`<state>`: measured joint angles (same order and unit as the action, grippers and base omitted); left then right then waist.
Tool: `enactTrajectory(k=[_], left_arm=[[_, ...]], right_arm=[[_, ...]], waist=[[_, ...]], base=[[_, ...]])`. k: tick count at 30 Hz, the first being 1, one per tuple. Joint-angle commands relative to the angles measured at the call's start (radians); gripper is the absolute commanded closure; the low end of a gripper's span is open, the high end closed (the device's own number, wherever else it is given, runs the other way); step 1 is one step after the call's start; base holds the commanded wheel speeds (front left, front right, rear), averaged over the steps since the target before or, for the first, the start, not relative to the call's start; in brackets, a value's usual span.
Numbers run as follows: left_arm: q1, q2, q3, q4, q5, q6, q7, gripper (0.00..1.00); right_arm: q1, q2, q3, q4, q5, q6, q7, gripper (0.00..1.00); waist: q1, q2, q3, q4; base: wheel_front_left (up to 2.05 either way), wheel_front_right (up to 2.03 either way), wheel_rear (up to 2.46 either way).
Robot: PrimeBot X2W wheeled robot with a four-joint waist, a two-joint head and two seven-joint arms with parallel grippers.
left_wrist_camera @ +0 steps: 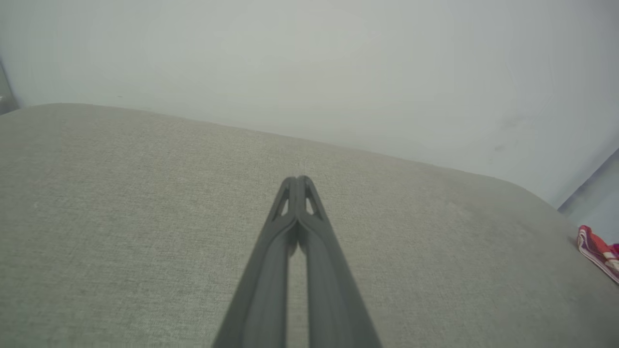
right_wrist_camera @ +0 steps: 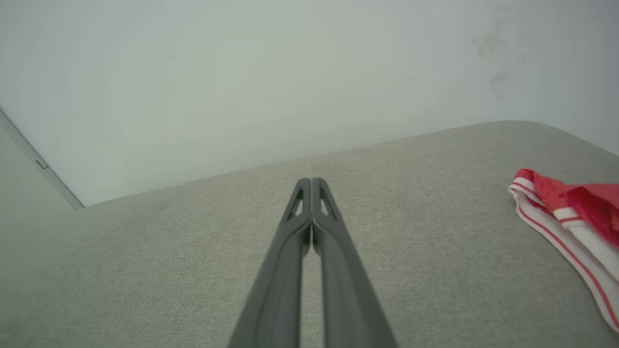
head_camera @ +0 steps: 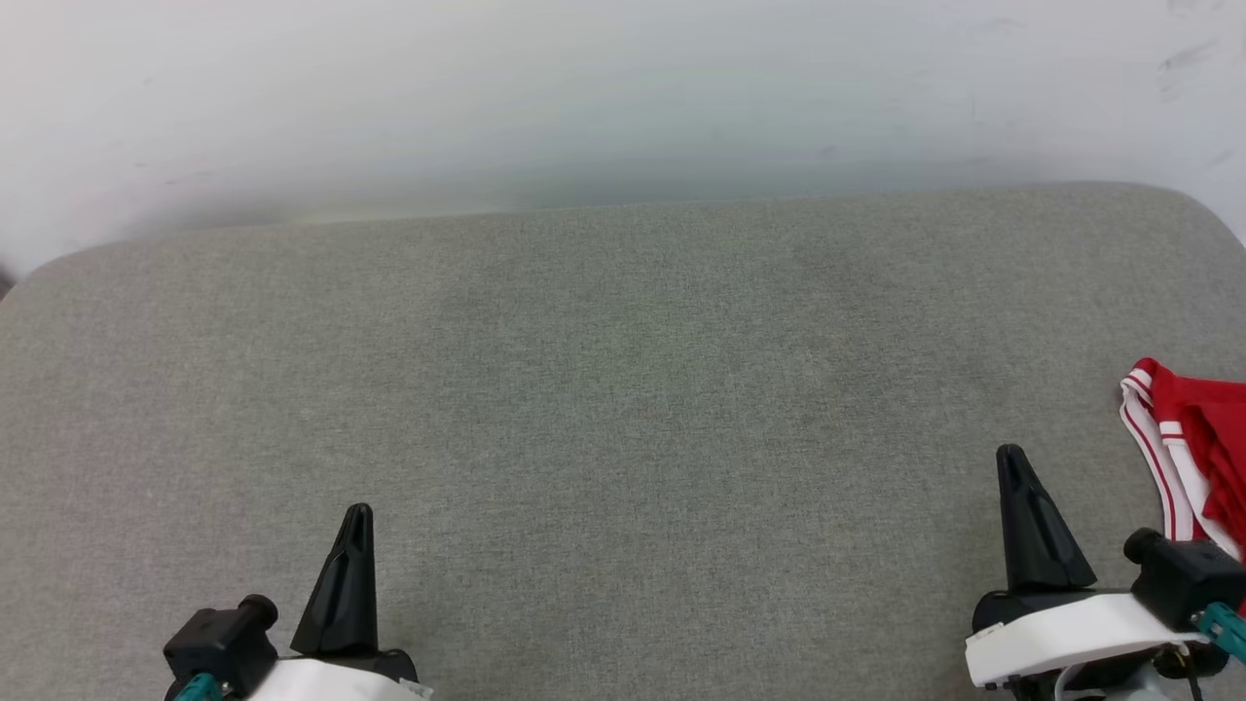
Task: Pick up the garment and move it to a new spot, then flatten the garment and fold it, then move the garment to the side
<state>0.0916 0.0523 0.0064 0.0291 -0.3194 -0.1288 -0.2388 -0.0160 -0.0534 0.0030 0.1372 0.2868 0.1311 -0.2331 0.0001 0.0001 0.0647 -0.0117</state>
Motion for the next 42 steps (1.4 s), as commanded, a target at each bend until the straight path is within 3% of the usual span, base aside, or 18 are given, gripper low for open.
enactTrajectory(k=[1, 42], left_arm=[[-0.025, 0.008, 0.0, -0.006, -0.06, 0.002, 0.009, 1.0], [-0.113, 0.031, 0.015, 0.1, -0.676, -0.001, 0.143, 1.0]], right_arm=[[-0.019, -0.008, -0.002, -0.009, 0.063, 0.0, 0.01, 1.0], [-0.059, -0.028, -0.025, 0.044, 0.689, 0.0, 0.145, 1.0]], waist=[[0.0, -0.0001, -0.001, 0.0], [0.0, -0.0001, -0.022, 0.004]], base=[[0.0, 0.0, 0.0], [0.0, 0.0, 0.0]])
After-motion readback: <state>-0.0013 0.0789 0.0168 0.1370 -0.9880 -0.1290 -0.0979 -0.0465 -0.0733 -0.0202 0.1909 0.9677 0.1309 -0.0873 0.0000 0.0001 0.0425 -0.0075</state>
